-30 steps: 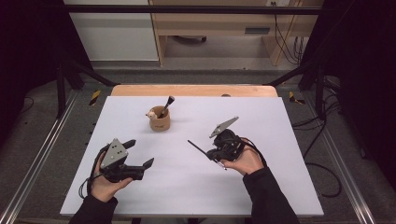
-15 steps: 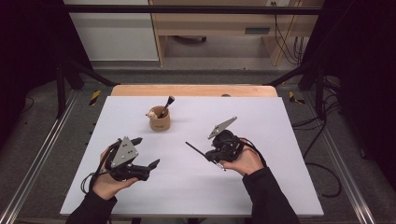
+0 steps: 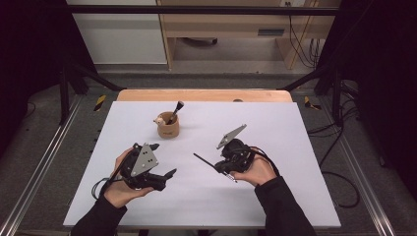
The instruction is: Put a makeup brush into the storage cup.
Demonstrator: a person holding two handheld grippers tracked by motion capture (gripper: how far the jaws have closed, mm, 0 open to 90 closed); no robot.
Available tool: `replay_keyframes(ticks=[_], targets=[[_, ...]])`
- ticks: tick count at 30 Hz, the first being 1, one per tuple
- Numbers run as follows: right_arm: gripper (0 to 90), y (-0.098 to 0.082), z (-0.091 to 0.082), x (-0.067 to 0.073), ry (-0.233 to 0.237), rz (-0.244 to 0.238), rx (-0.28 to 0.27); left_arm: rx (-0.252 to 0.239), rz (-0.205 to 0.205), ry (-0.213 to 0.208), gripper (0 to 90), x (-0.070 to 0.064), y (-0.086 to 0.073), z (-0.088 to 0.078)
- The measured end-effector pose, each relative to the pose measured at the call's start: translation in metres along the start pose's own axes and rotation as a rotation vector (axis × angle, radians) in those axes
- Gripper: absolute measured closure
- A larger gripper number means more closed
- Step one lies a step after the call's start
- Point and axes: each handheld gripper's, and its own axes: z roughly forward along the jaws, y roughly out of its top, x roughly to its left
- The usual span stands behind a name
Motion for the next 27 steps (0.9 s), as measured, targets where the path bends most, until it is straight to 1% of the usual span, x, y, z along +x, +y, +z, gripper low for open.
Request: replay_keyframes(ticks=[2, 3, 4, 5, 6, 10, 11, 13, 16, 17, 18, 23, 24, 27], targets=[[85.9, 0.001, 0.002, 0.002, 0.006, 0.001, 0.008, 0.007, 0.009, -0.001, 10.8, -0.001, 0.001, 0.001], [85.9, 0.001, 0.003, 0.002, 0.004, 0.0, 0.011, 0.019, 0.023, -0.002, 10.8, -0.001, 0.001, 0.001], [85.9, 0.002, 0.004, 0.003, 0.01, -0.003, 0.011, 0.02, 0.022, -0.003, 10.8, -0.002, 0.001, 0.002], [85.9, 0.002, 0.006, 0.005, 0.013, -0.007, 0.017, 0.033, 0.036, -0.003, 10.8, -0.003, 0.002, 0.003], [85.9, 0.002, 0.006, 0.005, 0.013, -0.007, 0.017, 0.033, 0.036, -0.003, 10.8, -0.003, 0.002, 0.003], [85.9, 0.003, 0.008, 0.006, 0.017, -0.011, 0.025, 0.04, 0.063, -0.01, 10.8, -0.006, 0.006, 0.003], [85.9, 0.003, 0.009, 0.006, 0.019, -0.011, 0.026, 0.035, 0.058, -0.011, 10.8, -0.007, 0.007, 0.004], [85.9, 0.003, 0.009, 0.007, 0.02, -0.015, 0.027, 0.042, 0.079, -0.012, 10.9, -0.009, 0.009, 0.005], [85.9, 0.004, 0.01, 0.009, 0.024, -0.02, 0.029, 0.051, 0.101, -0.016, 11.0, -0.012, 0.011, 0.006], [85.9, 0.004, 0.011, 0.01, 0.03, -0.021, 0.03, 0.059, 0.113, -0.021, 11.2, -0.015, 0.012, 0.008], [85.9, 0.004, 0.011, 0.01, 0.03, -0.021, 0.03, 0.059, 0.113, -0.021, 11.2, -0.015, 0.012, 0.008], [85.9, 0.005, 0.014, 0.013, 0.043, -0.031, 0.043, 0.074, 0.157, -0.033, 11.7, -0.021, 0.013, 0.011], [85.9, 0.005, 0.015, 0.014, 0.052, -0.034, 0.048, 0.08, 0.169, -0.035, 11.9, -0.022, 0.014, 0.011], [85.9, 0.005, 0.016, 0.015, 0.054, -0.035, 0.052, 0.092, 0.196, -0.039, 12.2, -0.025, 0.014, 0.013]])
